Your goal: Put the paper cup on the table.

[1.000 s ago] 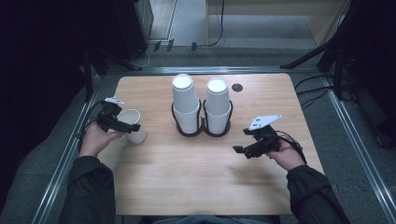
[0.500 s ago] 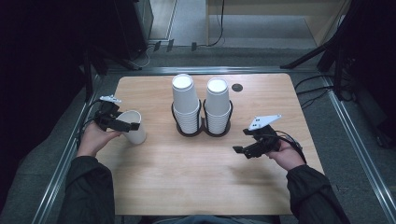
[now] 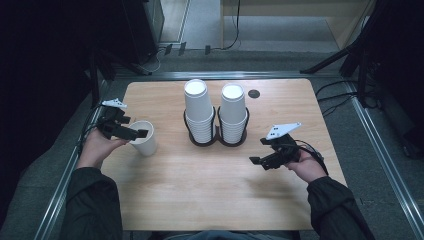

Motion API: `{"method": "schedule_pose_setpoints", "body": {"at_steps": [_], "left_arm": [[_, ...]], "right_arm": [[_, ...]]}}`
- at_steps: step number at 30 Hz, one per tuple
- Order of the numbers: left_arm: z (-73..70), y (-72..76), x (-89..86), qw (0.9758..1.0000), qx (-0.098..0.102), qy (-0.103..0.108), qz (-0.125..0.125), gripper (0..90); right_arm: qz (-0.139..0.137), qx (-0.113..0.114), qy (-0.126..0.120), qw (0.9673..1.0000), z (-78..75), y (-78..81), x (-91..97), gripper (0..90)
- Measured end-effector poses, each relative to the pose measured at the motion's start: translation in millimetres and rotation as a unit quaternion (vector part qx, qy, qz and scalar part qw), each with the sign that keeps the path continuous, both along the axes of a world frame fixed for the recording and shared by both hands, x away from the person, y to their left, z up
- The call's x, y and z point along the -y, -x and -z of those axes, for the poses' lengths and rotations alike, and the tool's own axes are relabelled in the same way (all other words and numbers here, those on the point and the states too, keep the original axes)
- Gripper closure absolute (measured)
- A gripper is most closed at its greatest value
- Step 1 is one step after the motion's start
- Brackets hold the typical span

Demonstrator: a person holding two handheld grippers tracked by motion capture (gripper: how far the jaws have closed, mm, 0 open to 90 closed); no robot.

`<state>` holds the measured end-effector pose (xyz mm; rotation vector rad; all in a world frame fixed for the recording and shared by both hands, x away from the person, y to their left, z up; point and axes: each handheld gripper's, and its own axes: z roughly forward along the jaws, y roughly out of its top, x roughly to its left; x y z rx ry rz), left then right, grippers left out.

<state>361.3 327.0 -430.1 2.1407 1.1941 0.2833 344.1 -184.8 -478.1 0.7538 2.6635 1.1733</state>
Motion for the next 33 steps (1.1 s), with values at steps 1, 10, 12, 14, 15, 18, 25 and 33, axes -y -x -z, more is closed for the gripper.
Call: {"method": "schedule_pose_setpoints", "body": {"at_steps": [1, 10, 12, 14, 15, 18, 25, 33], "left_arm": [[-3.1, 1.3, -0.5, 1.0000, 0.003, 0.000, -0.002, 0.0], [-25.6, 10.6, 2.9, 0.9996, 0.014, 0.022, -0.008, 0.0], [-29.7, 12.0, 6.1, 0.9993, 0.015, 0.035, -0.002, 0.0], [-33.2, 13.3, 10.1, 0.9988, 0.019, 0.045, 0.004, 0.0], [-34.6, 13.6, 11.7, 0.9985, 0.019, 0.051, 0.006, 0.0], [-38.9, 14.6, 20.1, 0.9983, 0.022, 0.054, 0.002, 0.0], [-40.3, 18.2, 40.2, 0.9990, 0.027, 0.034, 0.009, 0.0], [-37.4, 18.3, 57.6, 0.9985, 0.013, 0.045, 0.029, 0.0]], "right_arm": [[0.000, 0.000, 0.000, 1.0000, -0.1, 0.0, 0.1, 18.1], [-0.001, -0.001, 0.000, 1.0000, 0.0, -0.1, -0.4, 18.1], [-0.001, -0.001, 0.000, 1.0000, -0.3, -0.1, -0.7, 18.1], [-0.002, 0.000, -0.001, 1.0000, -0.4, -0.3, -0.6, 18.1], [-0.002, 0.000, -0.001, 1.0000, -0.4, -0.5, -0.5, 18.1], [0.000, 0.000, -0.002, 1.0000, -0.8, -0.6, -0.5, 18.1], [-0.003, 0.003, -0.003, 1.0000, -2.1, -1.9, -1.2, 18.1], [-0.005, 0.002, -0.002, 1.0000, -2.0, -1.4, -2.5, 18.1]]}}
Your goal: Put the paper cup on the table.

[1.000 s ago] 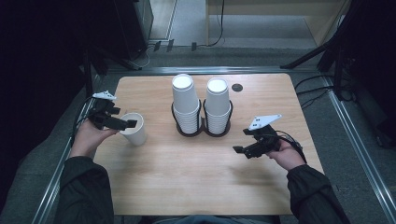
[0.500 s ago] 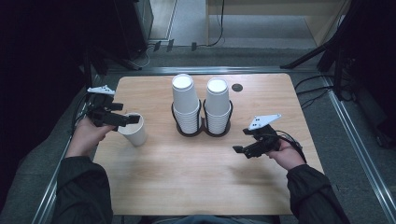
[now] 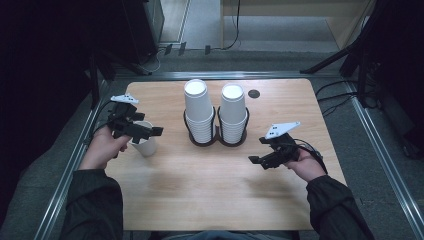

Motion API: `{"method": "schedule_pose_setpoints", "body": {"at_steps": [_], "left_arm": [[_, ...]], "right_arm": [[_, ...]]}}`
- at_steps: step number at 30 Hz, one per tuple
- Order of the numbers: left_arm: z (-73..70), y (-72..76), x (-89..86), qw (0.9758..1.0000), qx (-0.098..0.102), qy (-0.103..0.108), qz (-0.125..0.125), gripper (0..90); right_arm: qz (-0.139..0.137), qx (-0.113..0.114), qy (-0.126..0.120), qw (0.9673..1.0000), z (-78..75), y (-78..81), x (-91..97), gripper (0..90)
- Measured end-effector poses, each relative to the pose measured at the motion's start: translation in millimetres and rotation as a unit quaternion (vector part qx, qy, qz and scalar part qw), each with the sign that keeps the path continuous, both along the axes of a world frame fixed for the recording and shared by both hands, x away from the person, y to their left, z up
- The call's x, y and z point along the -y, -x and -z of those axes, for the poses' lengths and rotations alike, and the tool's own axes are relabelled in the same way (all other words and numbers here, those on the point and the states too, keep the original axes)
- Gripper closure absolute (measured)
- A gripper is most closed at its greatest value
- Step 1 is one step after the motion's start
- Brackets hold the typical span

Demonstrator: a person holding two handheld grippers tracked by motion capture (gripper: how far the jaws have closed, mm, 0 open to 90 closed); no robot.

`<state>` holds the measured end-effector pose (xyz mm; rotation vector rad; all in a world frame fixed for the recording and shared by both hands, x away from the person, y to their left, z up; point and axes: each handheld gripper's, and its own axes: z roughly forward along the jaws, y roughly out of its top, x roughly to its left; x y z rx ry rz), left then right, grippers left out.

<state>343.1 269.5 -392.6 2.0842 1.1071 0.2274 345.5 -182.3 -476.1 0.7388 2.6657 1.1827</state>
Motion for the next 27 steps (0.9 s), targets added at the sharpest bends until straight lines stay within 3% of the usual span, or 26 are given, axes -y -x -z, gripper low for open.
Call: {"method": "schedule_pose_setpoints", "body": {"at_steps": [4, 7, 12, 27], "left_arm": [[1.3, 0.1, 9.5, 0.9999, 0.004, -0.009, 0.011, 0.0], [1.2, 0.6, 17.4, 0.9993, 0.029, -0.020, 0.008, 0.0], [3.5, 1.5, 30.2, 0.9991, 0.041, -0.010, 0.009, 0.0], [26.7, 9.0, 75.3, 0.9980, 0.020, -0.028, 0.054, 0.0]], "right_arm": [[0.003, 0.001, -0.002, 1.0000, -0.4, -0.4, 1.3, 18.1], [0.003, 0.001, -0.001, 1.0000, -0.3, -0.6, 1.6, 18.1], [0.001, 0.001, 0.000, 1.0000, -0.7, 0.3, 0.8, 18.1], [-0.004, 0.002, -0.004, 1.0000, -2.2, -3.0, -3.3, 18.1]]}}
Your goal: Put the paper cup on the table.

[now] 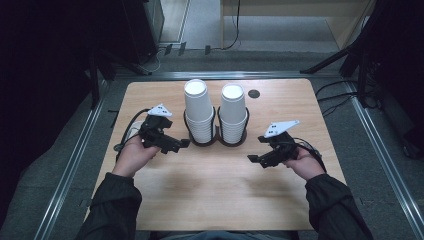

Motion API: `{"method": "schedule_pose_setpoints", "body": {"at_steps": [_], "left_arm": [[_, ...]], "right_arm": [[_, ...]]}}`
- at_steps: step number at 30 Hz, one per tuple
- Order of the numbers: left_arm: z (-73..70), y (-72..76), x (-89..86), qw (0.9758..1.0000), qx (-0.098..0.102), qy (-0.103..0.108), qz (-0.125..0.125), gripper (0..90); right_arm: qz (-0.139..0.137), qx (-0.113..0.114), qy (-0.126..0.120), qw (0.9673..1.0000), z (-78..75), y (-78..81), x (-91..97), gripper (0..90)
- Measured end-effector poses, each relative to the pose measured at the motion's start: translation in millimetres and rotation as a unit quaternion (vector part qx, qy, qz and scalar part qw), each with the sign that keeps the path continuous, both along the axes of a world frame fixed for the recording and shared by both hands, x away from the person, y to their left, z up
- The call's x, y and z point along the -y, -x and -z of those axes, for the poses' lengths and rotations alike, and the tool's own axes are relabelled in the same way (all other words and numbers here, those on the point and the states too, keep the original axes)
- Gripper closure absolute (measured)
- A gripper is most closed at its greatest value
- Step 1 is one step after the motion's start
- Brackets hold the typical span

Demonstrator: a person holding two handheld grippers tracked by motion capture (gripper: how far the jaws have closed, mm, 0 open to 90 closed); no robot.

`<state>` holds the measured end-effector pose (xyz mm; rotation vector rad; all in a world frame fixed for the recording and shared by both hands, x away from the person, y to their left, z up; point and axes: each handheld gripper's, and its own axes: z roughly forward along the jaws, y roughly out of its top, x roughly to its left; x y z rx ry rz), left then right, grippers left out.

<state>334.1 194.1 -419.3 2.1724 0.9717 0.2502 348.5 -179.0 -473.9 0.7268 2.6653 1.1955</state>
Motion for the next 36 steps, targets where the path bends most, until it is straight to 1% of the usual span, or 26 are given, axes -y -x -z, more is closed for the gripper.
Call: {"method": "schedule_pose_setpoints", "body": {"at_steps": [2, 7, 9, 10, 11, 13, 16, 18, 19, 22, 26, 27, 28, 29, 31, 36], "left_arm": [[3.0, 1.7, 4.0, 1.0000, 0.002, -0.005, 0.003, 0.0], [10.3, 5.8, 11.8, 0.9999, 0.009, -0.005, 0.004, 0.0], [13.2, 7.1, 13.9, 1.0000, 0.002, -0.002, 0.008, 0.0], [14.6, 7.4, 15.0, 0.9999, -0.001, -0.006, 0.011, 0.0], [16.5, 8.1, 16.6, 0.9999, 0.001, -0.008, 0.010, 0.0], [19.9, 9.2, 19.8, 0.9999, 0.001, -0.008, 0.012, 0.0], [25.0, 10.9, 25.6, 0.9997, -0.003, -0.008, 0.021, 0.0], [29.4, 12.3, 30.6, 0.9991, -0.019, -0.006, 0.037, 0.0], [30.4, 12.8, 32.1, 0.9989, -0.020, -0.009, 0.042, 0.0], [35.3, 14.5, 39.1, 0.9985, -0.021, -0.010, 0.049, 0.0], [39.4, 14.7, 45.7, 0.9983, -0.012, -0.016, 0.055, 0.0], [40.6, 14.7, 47.3, 0.9982, -0.017, -0.012, 0.056, 0.0], [41.5, 14.0, 48.1, 0.9976, -0.024, -0.013, 0.064, 0.0], [42.9, 13.7, 49.4, 0.9973, -0.027, -0.014, 0.067, 0.0], [45.5, 13.2, 52.0, 0.9970, -0.027, -0.022, 0.070, 0.0], [49.2, 12.2, 58.6, 0.9966, -0.024, -0.025, 0.075, 0.0]], "right_arm": [[-0.002, -0.001, 0.000, 1.0000, -0.1, -0.3, -1.2, 18.1], [-0.007, 0.001, 0.000, 1.0000, -0.2, -2.0, -4.2, 18.1], [-0.010, 0.000, 0.000, 1.0000, -0.6, -2.8, -5.8, 18.1], [-0.011, 0.000, -0.001, 0.9999, -0.8, -2.9, -6.3, 18.1], [-0.013, -0.001, -0.003, 0.9999, -0.8, -3.0, -7.1, 18.1], [-0.015, -0.001, 0.000, 0.9999, -0.5, -3.8, -8.9, 18.1], [-0.017, -0.003, 0.003, 0.9998, 0.1, -4.5, -11.1, 18.1], [-0.019, -0.001, 0.004, 0.9998, 0.8, -5.0, -12.4, 18.1], [-0.020, 0.000, 0.007, 0.9998, 1.0, -5.0, -12.7, 18.1], [-0.021, -0.003, 0.010, 0.9997, 1.8, -5.1, -13.0, 18.1], [-0.022, -0.004, 0.010, 0.9997, 2.1, -4.3, -13.8, 18.1], [-0.022, -0.004, 0.009, 0.9997, 2.3, -4.0, -14.2, 18.1], [-0.023, -0.004, 0.011, 0.9997, 2.6, -3.8, -14.4, 18.1], [-0.025, -0.003, 0.011, 0.9996, 3.2, -3.7, -14.8, 18.1], [-0.025, -0.005, 0.015, 0.9996, 4.7, -3.3, -15.8, 18.1], [-0.028, -0.010, 0.020, 0.9994, 7.2, -2.1, -17.9, 18.2]]}}
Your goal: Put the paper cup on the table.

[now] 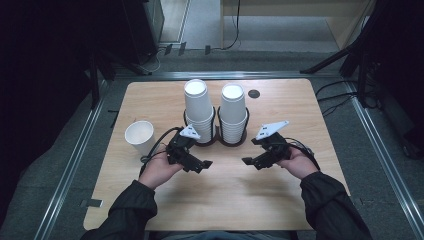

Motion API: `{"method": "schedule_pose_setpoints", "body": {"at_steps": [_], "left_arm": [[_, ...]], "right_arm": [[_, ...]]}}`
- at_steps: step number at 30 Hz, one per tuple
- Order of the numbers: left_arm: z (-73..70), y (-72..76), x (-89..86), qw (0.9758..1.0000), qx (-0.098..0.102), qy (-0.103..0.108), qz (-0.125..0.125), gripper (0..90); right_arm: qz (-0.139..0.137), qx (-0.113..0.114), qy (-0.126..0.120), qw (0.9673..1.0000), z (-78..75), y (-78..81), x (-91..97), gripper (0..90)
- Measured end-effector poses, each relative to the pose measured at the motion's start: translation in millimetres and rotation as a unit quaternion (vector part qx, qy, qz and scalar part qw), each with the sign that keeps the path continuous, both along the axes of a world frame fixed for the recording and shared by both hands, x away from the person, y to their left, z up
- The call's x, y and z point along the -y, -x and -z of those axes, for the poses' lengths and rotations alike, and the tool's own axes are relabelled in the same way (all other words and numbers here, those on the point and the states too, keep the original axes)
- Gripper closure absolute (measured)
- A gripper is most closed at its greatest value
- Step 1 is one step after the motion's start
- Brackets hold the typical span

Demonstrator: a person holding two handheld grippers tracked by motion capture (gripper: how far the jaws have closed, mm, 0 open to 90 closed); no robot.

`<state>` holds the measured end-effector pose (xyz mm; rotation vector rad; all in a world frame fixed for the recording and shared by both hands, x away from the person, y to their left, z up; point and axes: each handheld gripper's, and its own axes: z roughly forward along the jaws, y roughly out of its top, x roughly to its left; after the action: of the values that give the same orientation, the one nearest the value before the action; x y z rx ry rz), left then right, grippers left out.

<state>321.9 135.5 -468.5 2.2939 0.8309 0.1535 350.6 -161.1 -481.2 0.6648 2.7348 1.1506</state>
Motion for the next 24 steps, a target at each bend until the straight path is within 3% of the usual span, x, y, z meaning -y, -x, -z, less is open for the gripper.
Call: {"method": "schedule_pose_setpoints", "body": {"at_steps": [9, 11, 24], "left_arm": [[3.6, -1.3, 8.7, 0.9999, 0.000, -0.003, 0.012, 0.0], [3.3, -1.2, 10.9, 0.9998, 0.011, -0.006, 0.013, 0.0], [3.8, -3.3, 16.5, 0.9996, 0.005, -0.003, 0.028, 0.0]], "right_arm": [[-0.001, 0.000, 0.004, 1.0000, 1.0, 4.5, 0.3, 18.1], [-0.001, 0.001, 0.004, 1.0000, 1.2, 5.1, 0.9, 18.2], [0.008, 0.002, 0.006, 0.9999, 1.4, 7.4, 7.3, 18.1]]}}
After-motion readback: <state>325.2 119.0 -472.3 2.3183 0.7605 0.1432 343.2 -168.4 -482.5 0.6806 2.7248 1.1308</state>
